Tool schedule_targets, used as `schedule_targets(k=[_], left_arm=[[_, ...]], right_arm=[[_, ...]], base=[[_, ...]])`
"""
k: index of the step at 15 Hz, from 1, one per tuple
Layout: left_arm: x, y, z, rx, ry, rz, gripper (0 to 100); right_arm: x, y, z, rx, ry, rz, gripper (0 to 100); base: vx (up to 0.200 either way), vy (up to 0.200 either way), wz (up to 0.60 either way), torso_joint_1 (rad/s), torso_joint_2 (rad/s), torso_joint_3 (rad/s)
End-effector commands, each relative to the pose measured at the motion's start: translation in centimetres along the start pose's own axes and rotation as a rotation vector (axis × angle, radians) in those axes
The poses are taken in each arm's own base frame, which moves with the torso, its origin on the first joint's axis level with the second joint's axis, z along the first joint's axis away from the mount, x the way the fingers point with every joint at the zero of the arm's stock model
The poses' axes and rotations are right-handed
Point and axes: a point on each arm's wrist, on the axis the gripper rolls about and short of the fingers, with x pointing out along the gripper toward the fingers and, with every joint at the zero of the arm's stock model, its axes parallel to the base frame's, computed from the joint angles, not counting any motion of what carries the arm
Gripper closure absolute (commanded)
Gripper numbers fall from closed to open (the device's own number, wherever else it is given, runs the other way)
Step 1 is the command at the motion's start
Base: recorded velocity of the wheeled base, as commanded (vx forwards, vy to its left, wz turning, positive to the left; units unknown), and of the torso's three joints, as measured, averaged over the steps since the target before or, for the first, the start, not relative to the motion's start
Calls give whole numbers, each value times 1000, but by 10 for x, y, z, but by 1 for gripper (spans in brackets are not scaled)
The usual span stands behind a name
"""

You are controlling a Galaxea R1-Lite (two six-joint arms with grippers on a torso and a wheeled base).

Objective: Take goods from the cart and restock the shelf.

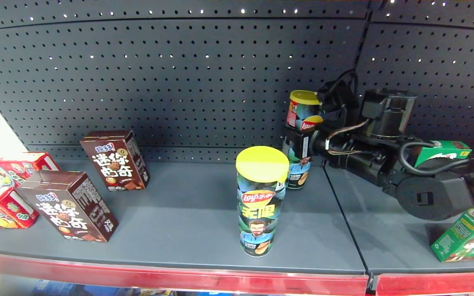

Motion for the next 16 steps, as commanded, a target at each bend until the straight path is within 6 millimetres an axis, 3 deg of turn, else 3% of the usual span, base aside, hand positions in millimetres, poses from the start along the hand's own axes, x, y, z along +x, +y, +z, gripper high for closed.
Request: schedule_targets(k=[1, 16], left_arm=[[0, 0, 0, -1, 2, 0, 0], [0, 0, 0, -1, 2, 0, 0]], right_arm=[[13, 6, -1, 1, -4, 10, 100], [51, 28, -9, 45, 23, -1, 100]], base=[[0, 0, 0, 0, 0, 0], [0, 0, 0, 0, 0, 0]])
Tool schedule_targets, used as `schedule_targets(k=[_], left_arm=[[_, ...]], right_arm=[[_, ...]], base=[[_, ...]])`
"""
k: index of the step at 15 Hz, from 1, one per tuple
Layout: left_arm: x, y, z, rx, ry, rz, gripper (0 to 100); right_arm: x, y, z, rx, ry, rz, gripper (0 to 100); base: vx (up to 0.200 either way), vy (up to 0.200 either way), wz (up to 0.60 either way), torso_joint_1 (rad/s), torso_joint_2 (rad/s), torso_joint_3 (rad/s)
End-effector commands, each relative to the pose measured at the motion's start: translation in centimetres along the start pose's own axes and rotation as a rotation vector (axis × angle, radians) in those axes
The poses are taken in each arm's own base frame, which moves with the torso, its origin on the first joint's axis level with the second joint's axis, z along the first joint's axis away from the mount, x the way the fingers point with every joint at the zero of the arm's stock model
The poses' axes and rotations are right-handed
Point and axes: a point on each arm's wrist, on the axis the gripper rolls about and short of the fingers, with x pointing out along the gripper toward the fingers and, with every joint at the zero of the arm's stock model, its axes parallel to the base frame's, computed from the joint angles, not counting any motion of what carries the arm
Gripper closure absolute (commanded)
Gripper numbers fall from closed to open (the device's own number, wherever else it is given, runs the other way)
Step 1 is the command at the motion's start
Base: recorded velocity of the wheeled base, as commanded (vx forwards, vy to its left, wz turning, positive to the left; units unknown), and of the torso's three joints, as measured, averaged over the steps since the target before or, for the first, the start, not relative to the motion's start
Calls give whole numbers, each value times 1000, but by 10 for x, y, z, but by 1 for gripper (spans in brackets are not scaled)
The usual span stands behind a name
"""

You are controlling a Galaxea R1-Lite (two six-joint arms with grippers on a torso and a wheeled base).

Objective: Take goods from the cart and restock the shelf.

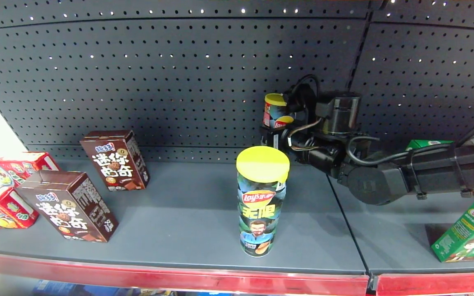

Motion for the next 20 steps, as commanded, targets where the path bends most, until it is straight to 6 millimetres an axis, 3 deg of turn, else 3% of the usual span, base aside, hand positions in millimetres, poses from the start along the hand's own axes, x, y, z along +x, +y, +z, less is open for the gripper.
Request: schedule_targets(k=[1, 8, 9, 12, 16, 20], left_arm=[[0, 0, 0, 0, 1, 1, 0], [0, 0, 0, 0, 1, 0, 0], [0, 0, 0, 0, 1, 0, 0], [0, 0, 0, 0, 1, 1, 0], [0, 0, 0, 0, 1, 1, 0], [0, 0, 0, 0, 1, 1, 0]], right_arm=[[4, 2, -4, 0, 5, 4, 100], [11, 7, -11, 0, 16, 15, 100], [11, 9, -11, 0, 16, 21, 0], [9, 12, -8, 21, 16, 27, 0], [-5, 12, 3, 59, 58, 4, 0], [-25, 7, 1, 55, 94, -9, 0]], base=[[0, 0, 0, 0, 0, 0], [0, 0, 0, 0, 0, 0], [0, 0, 0, 0, 0, 0], [0, 0, 0, 0, 0, 0], [0, 0, 0, 0, 0, 0], [0, 0, 0, 0, 0, 0]])
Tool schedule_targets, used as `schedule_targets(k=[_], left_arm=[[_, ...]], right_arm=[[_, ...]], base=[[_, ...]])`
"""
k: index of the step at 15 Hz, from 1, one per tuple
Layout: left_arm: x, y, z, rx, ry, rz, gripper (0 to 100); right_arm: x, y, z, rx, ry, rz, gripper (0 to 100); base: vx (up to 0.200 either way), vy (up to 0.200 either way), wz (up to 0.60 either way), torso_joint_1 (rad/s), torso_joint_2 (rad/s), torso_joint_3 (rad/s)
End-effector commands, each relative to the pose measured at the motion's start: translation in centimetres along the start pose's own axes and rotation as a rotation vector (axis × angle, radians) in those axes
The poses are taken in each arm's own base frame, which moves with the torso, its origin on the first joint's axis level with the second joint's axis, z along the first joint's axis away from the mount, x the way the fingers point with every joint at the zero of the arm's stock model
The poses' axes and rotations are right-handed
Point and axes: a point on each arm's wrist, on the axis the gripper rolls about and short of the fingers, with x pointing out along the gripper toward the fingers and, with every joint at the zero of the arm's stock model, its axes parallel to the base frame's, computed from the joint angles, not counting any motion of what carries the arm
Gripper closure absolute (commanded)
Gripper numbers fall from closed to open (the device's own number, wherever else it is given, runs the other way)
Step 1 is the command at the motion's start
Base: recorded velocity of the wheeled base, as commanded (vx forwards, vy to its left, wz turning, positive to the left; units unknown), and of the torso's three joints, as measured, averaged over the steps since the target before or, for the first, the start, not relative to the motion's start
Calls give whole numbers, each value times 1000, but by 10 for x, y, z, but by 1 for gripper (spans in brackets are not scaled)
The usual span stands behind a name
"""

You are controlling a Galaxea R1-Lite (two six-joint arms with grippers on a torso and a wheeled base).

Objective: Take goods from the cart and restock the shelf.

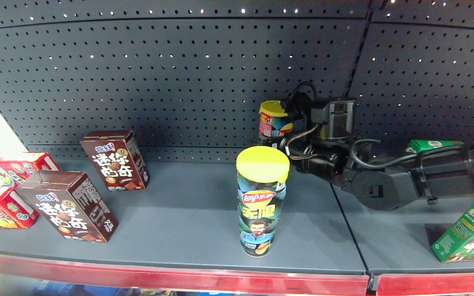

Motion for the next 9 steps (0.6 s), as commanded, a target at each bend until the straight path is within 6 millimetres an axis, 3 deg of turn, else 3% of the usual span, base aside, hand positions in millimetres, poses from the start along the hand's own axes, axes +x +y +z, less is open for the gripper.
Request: schedule_targets(k=[1, 6, 9], left_arm=[[0, 0, 0, 0, 1, -1, 0], [0, 0, 0, 0, 1, 1, 0], [0, 0, 0, 0, 1, -1, 0]], right_arm=[[-17, -6, 5, 1, -1, -29, 0], [-57, -18, -17, -19, 121, -67, 0], [-69, -27, -23, -25, 148, -90, 0]], base=[[0, 0, 0, 0, 0, 0], [0, 0, 0, 0, 0, 0], [0, 0, 0, 0, 0, 0]])
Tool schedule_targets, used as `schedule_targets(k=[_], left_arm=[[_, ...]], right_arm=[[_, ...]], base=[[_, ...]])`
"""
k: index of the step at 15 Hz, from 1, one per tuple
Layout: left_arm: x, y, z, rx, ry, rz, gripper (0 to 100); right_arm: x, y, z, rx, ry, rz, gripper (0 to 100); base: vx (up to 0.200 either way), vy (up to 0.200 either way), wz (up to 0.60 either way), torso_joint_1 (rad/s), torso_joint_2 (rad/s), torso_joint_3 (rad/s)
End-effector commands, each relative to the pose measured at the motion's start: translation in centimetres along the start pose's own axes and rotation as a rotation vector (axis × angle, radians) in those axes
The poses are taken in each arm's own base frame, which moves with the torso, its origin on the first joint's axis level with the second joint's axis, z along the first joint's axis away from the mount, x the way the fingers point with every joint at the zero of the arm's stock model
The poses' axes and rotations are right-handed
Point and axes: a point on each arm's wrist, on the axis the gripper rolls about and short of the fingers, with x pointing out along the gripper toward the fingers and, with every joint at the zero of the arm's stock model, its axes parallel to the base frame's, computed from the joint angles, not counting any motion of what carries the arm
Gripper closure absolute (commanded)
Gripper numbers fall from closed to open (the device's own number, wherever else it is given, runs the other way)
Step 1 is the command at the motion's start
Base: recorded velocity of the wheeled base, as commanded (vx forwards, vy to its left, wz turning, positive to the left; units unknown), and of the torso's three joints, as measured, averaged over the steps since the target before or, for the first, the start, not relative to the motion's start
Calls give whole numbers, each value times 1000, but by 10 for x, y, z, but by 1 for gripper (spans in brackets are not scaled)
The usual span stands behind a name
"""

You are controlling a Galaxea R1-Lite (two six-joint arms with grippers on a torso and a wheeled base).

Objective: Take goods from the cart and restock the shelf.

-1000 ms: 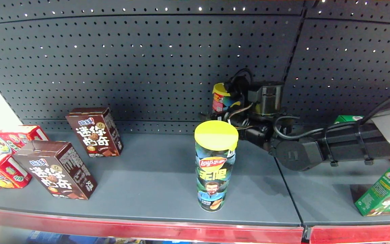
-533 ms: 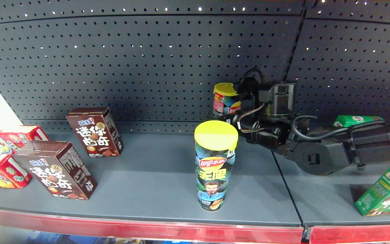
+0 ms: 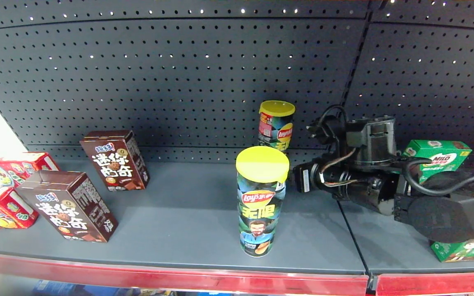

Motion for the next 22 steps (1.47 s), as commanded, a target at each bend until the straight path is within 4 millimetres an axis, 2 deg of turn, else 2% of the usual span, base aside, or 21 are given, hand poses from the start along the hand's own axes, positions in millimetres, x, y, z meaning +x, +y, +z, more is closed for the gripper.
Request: schedule_targets(k=[1, 5, 8, 10, 11, 12, 13, 16, 22], left_arm=[[0, 0, 0, 0, 1, -1, 0], [0, 0, 0, 0, 1, -1, 0], [0, 0, 0, 0, 1, 1, 0], [0, 0, 0, 0, 1, -1, 0], [0, 0, 0, 0, 1, -1, 0], [0, 0, 0, 0, 1, -1, 0], [0, 0, 0, 0, 1, -1, 0], [0, 0, 0, 0, 1, -1, 0], [0, 0, 0, 0, 1, -1, 0]], right_arm=[[-14, -11, -3, 1, 6, -30, 0], [-12, -21, -13, 0, 39, -110, 0], [-2, -32, -20, 10, 67, -193, 0], [13, -40, -28, 13, 81, -267, 0], [13, -40, -28, 13, 81, -267, 0], [28, -42, -32, 21, 63, -286, 0], [28, -42, -32, 21, 63, -286, 0], [62, -38, -26, 42, -19, -281, 0], [88, -32, -35, 43, -59, -254, 0]], base=[[0, 0, 0, 0, 0, 0], [0, 0, 0, 0, 0, 0], [0, 0, 0, 0, 0, 0], [0, 0, 0, 0, 0, 0], [0, 0, 0, 0, 0, 0], [0, 0, 0, 0, 0, 0], [0, 0, 0, 0, 0, 0], [0, 0, 0, 0, 0, 0], [0, 0, 0, 0, 0, 0]])
